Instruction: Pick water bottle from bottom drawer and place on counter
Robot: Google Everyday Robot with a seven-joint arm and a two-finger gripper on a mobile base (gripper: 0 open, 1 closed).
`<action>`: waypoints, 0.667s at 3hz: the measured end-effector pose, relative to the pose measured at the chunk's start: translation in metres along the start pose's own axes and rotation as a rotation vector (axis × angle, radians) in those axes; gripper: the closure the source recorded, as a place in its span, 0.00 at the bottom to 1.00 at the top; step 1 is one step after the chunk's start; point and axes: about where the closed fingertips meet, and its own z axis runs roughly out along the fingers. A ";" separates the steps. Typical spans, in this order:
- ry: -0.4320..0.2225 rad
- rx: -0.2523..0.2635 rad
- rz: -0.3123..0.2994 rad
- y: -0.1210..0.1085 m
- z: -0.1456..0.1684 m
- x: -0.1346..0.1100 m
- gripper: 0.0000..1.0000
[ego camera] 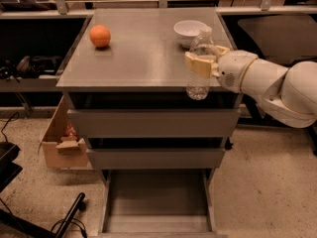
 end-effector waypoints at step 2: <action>-0.009 0.110 0.013 -0.029 0.061 -0.006 1.00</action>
Offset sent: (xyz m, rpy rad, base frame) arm 0.1140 0.0554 0.0014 0.0189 -0.0071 -0.1278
